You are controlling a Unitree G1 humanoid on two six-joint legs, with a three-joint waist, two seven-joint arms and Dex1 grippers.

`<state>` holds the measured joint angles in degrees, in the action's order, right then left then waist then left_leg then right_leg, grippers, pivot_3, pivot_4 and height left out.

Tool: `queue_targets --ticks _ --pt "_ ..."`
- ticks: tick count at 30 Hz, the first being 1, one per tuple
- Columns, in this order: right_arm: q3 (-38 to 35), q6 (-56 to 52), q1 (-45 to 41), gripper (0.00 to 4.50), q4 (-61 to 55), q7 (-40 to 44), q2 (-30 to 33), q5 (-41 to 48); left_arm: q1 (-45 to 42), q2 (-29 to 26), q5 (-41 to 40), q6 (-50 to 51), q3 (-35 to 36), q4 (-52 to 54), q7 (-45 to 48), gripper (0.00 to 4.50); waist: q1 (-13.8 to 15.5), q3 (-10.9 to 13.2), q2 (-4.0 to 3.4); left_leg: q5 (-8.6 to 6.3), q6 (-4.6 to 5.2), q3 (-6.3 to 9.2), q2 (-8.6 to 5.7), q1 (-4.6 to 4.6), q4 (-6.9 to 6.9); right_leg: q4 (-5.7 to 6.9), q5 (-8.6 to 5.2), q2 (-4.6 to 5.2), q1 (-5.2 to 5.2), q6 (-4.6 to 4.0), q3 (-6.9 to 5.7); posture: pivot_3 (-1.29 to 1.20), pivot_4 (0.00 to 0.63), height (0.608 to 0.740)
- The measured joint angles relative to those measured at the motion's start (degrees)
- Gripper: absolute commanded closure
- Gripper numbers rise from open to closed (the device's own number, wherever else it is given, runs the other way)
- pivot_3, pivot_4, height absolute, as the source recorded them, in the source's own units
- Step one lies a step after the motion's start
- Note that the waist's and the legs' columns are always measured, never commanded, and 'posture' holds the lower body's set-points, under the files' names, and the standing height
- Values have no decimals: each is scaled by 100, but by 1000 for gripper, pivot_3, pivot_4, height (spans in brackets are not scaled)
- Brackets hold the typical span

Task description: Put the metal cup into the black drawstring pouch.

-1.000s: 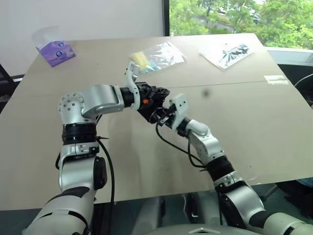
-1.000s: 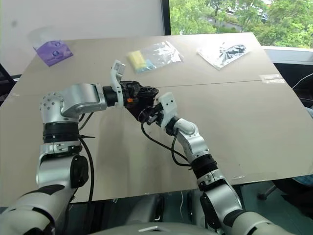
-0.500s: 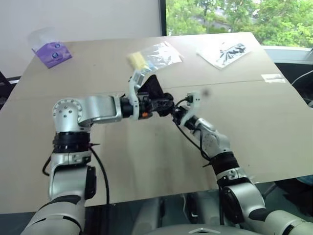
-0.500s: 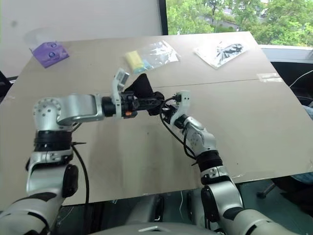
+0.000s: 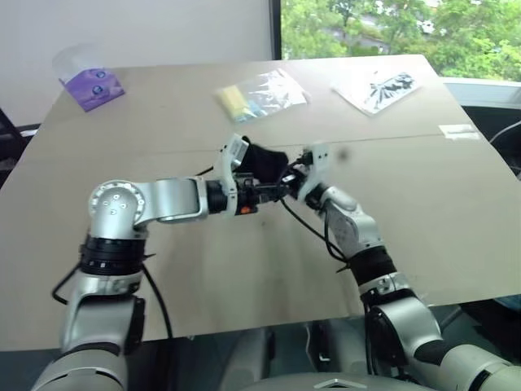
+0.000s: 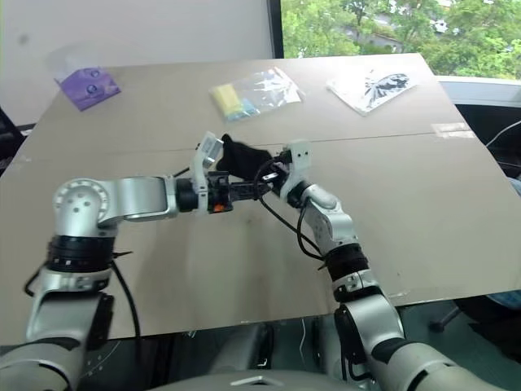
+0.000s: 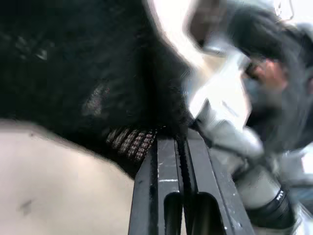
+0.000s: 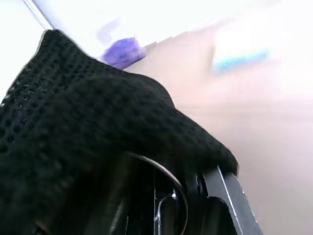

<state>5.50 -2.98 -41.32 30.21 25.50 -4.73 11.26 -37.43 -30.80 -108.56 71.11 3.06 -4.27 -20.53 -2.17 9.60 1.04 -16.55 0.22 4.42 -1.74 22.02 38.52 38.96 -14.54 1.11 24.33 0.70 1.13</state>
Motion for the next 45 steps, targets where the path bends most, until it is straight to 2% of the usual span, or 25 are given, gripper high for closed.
queue_targets --ticks 4,7,11,15,19,22,25,27,30,34,37,42,45 --pt "306 1121 -287 4475 571 -611 186 -1328 12 376 -4 1 274 -502 -320 4500 -44 0 1 0 0 -6 3 -2 -5 5 0 -3 4 0 8 0 150 740" --pt "366 1483 -373 4475 824 -771 212 -1823 52 454 -13 0 332 -554 -542 4500 -44 -1 1 1 -1 -8 5 0 -6 6 0 -3 8 0 10 0 150 740" --pt "328 1583 -327 4475 902 -736 213 -1798 54 558 -101 0 383 -600 -750 4500 -23 -1 2 0 0 -7 4 3 -3 3 0 0 7 0 9 0 150 740" --pt "221 1230 -121 4475 555 -296 250 -1290 65 553 -209 5 347 -532 -695 4500 -20 -1 2 0 0 -2 4 6 -3 2 0 0 7 0 5 0 150 740" --pt "138 554 142 4475 35 285 241 -635 309 236 932 11 106 349 547 4500 -52 -1 1 1 -1 -6 4 3 -13 1 0 -6 8 -1 9 0 150 740" --pt "127 10 336 4475 -197 661 125 -163 476 -339 2375 -52 -293 1268 1959 4500 -45 2 -5 2 -3 -9 5 -2 -18 2 -1 -8 7 -2 12 0 150 740" --pt "76 -574 408 4475 -283 863 0 241 683 -1057 3847 -845 -954 1999 3348 4500 -36 3 -7 2 -3 -12 4 -2 -19 0 -1 -9 8 -3 14 0 150 740" --pt "86 -852 463 4475 -458 1116 -80 505 795 -1341 4765 -1472 -1108 2062 3918 4500 -29 7 -13 2 -3 -14 4 -4 -21 -1 -1 -9 8 -3 16 0 150 740" --pt "8 -1364 462 4475 -531 1191 -203 831 814 -1313 5214 -2112 -985 2102 4551 4500 16 7 -12 2 -3 -7 7 3 -19 -8 -1 -7 8 -3 8 0 150 740" --pt "141 -1696 554 4475 -725 1568 -216 977 675 -1291 5677 -2500 -723 1790 4868 4500 6 7 -13 1 -1 -8 5 2 -19 -6 -1 -6 9 -3 9 0 150 740" --pt "230 -1672 548 4475 -892 1675 -141 952 539 -932 5453 -2251 -245 1356 4750 4500 -6 6 -11 1 -1 -2 6 5 -17 -4 -1 -6 9 -2 2 0 150 740" --pt "211 -1637 483 4475 -899 1490 -236 908 369 -423 4258 -1218 474 1081 4193 4500 -44 5 -10 0 0 0 5 13 -14 0 0 -2 19 -2 3 0 150 740" --pt "204 -1665 401 4475 -895 1397 -252 867 369 -208 3815 -920 698 1094 3921 4500 -34 5 -9 1 -1 1 6 13 -14 3 0 -3 20 -2 0 0 150 740"
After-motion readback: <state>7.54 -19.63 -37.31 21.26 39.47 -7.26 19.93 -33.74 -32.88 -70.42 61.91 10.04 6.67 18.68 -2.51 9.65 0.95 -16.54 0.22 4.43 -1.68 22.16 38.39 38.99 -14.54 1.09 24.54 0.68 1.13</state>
